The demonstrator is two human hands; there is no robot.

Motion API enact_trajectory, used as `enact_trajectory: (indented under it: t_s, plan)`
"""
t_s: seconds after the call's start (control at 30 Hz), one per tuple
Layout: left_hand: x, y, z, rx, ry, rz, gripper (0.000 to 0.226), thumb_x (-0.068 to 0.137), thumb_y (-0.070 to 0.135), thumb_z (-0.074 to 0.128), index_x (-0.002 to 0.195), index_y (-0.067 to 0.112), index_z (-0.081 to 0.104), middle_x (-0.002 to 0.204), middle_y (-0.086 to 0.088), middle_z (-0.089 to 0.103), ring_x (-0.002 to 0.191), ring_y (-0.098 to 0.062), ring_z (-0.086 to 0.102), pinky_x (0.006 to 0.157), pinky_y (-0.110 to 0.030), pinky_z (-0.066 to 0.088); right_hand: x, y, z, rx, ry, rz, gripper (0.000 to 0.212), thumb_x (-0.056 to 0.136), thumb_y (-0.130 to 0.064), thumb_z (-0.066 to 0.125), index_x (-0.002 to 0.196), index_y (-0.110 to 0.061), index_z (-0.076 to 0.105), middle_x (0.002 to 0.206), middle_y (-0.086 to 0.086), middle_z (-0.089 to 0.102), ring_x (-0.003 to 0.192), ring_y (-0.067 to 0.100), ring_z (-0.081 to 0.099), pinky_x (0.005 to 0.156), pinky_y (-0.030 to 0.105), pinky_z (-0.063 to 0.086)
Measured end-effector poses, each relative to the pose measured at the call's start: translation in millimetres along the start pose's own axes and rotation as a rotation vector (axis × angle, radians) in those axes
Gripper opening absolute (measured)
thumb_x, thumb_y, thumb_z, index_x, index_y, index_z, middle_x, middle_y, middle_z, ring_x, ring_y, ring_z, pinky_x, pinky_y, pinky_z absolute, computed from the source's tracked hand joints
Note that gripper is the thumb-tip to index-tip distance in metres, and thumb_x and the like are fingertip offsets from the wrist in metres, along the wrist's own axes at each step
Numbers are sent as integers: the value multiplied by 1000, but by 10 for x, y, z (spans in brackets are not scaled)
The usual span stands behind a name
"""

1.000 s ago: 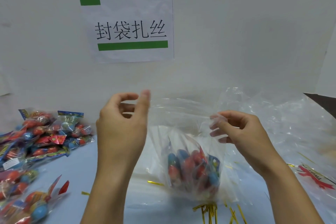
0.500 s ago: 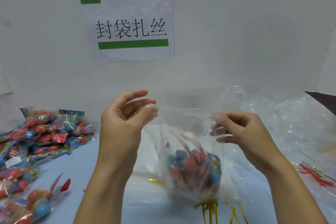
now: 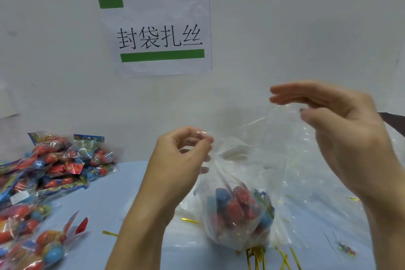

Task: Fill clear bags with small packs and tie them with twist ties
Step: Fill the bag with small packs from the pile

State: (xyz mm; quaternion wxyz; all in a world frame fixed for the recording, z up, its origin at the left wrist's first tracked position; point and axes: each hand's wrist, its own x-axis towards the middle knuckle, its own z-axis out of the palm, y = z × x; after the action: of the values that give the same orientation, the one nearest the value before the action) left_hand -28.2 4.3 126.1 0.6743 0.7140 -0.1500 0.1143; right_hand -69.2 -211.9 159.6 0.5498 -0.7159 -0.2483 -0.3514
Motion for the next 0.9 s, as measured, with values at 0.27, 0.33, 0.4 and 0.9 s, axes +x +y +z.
enact_trajectory:
  t_s: [0.27, 0.33, 0.4, 0.9]
  plan:
    - [-56, 75, 12, 181, -6, 40, 15, 86, 13, 71, 79, 26, 74, 84, 3, 72, 77, -22, 70, 73, -47, 62, -48, -243, 516, -532, -418, 270, 29, 87, -21, 49, 79, -21, 76, 71, -2, 74, 68, 16, 71, 68, 39, 59]
    - [-69, 85, 52, 202, 45, 45, 12, 87, 17, 69, 78, 24, 73, 80, 4, 71, 75, -20, 70, 74, -48, 61, -44, -242, 516, -584, -332, 215, 24, 88, -22, 54, 82, -27, 76, 73, -10, 72, 74, 3, 67, 65, 19, 54]
    - [-73, 100, 78, 226, 100, 73, 12, 87, 21, 68, 77, 24, 72, 75, 7, 68, 67, -9, 65, 71, -38, 61, -36, -229, 500, -609, -268, 169, 19, 88, -25, 59, 87, -34, 76, 79, -17, 70, 82, -5, 62, 72, 8, 46]
    - [-61, 118, 6, 527, 166, 228, 42, 91, -5, 48, 85, 24, 78, 98, 15, 67, 89, -3, 63, 74, -8, 46, -77, -225, 461, -609, -566, 487, 30, 86, -22, 48, 83, -32, 76, 56, -9, 69, 46, 5, 63, 43, 14, 44]
